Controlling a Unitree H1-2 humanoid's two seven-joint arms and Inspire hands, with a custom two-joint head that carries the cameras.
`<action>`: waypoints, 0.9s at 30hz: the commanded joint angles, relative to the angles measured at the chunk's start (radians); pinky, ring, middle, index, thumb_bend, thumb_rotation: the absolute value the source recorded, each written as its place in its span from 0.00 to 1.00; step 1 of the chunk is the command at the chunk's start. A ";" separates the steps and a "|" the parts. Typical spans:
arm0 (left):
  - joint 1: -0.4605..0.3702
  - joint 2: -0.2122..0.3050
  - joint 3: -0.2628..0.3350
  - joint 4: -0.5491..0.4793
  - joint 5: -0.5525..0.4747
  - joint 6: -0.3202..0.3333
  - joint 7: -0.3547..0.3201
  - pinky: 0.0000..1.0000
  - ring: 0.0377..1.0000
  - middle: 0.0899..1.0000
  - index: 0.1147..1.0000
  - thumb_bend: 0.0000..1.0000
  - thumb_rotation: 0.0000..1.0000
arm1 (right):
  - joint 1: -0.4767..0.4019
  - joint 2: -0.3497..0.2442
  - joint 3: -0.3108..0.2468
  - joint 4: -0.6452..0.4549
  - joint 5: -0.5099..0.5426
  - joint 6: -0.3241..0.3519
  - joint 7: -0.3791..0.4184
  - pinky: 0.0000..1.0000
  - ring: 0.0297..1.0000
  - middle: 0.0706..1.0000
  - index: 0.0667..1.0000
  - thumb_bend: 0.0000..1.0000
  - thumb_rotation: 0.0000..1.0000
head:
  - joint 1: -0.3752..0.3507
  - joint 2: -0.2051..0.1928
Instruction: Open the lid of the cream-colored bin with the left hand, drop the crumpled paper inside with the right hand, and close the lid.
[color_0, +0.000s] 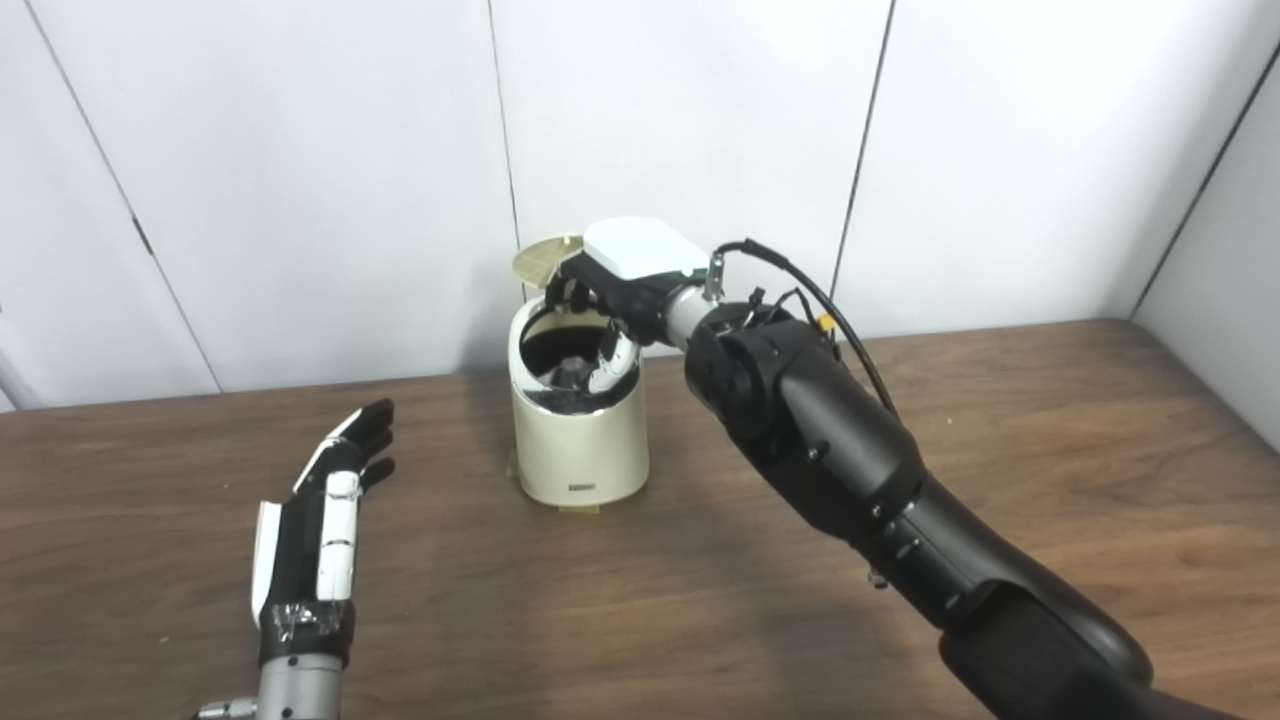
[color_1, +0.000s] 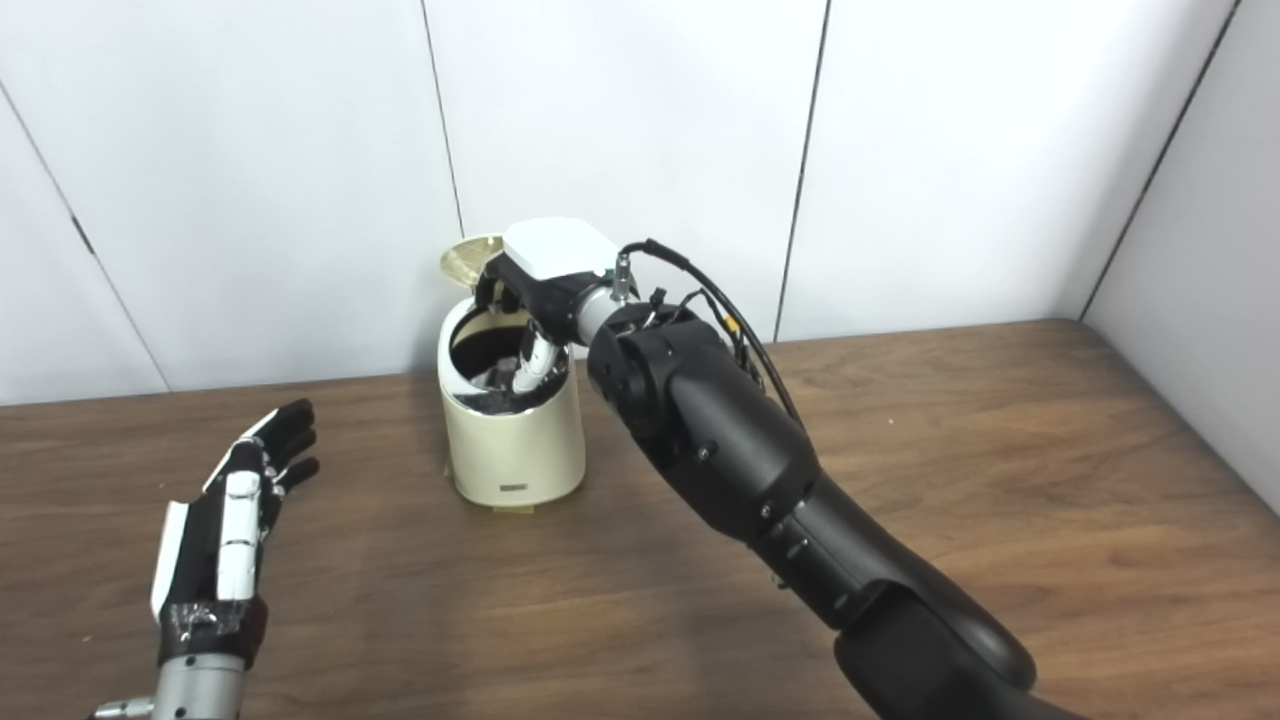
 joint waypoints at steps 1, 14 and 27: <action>-0.020 -0.002 -0.003 -0.023 0.000 -0.020 0.003 0.84 0.87 0.86 0.84 0.54 0.99 | -0.036 -0.017 -0.003 -0.027 -0.026 -0.009 -0.016 0.58 0.76 0.83 0.73 1.00 0.09 | -0.001 0.001; -0.017 0.004 0.003 -0.027 -0.002 -0.019 0.001 0.84 0.87 0.86 0.84 0.55 0.98 | 0.005 0.012 -0.051 -0.033 0.032 -0.119 -0.212 0.28 0.39 0.50 0.44 0.52 0.00 | -0.001 0.008; -0.016 0.006 0.005 -0.027 -0.011 -0.015 -0.001 0.86 0.87 0.86 0.84 0.55 0.97 | 0.104 0.042 -0.109 -0.118 0.011 -0.147 -0.425 0.22 0.36 0.45 0.45 0.52 0.00 | 0.000 0.016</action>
